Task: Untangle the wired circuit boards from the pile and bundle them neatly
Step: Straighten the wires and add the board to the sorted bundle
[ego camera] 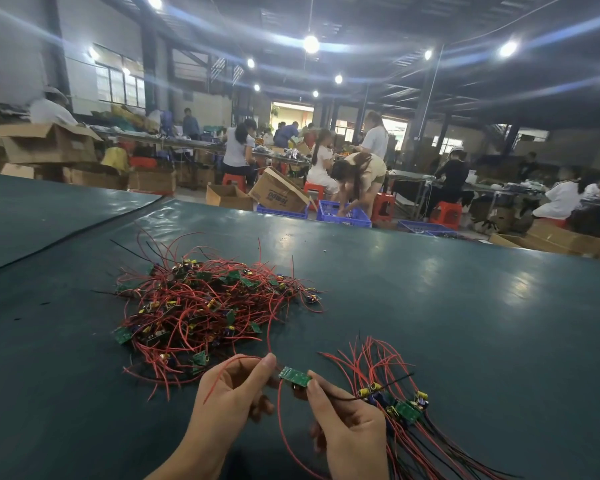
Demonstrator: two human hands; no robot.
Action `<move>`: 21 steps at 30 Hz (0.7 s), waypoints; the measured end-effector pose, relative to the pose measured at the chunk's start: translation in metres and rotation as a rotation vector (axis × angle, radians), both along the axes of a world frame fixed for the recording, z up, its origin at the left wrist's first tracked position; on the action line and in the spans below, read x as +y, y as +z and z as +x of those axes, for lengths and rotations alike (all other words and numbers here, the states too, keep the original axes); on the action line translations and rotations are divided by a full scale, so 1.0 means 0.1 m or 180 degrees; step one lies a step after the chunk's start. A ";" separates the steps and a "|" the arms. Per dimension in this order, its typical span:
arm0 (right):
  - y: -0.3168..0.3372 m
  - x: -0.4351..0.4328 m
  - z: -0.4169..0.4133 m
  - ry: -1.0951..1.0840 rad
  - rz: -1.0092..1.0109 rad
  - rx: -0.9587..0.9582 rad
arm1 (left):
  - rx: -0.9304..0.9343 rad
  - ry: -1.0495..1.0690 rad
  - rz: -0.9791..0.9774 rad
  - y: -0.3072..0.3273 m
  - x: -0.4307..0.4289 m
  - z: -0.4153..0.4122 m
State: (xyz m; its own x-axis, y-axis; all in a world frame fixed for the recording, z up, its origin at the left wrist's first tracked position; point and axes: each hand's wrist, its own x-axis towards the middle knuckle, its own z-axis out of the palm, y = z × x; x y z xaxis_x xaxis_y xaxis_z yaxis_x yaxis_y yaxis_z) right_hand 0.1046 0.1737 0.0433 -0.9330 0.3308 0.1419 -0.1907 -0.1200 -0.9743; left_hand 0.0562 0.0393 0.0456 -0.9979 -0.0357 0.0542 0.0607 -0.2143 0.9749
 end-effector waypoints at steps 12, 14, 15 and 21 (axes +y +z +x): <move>0.01 0.01 -0.02 0.0179 -0.0522 -0.0213 | -0.0968 -0.1027 0.0600 0.01 0.10 0.10; 0.03 0.02 -0.02 0.0192 -0.0660 -0.0368 | -0.0807 -0.0944 0.0608 0.02 0.09 0.10; 0.05 0.02 -0.02 0.0240 -0.0776 -0.0467 | -0.0766 -0.0925 0.0609 0.03 0.09 0.10; 0.13 0.05 -0.04 0.0326 -0.1620 -0.0911 | -0.0608 -0.0740 0.0893 0.07 0.06 0.08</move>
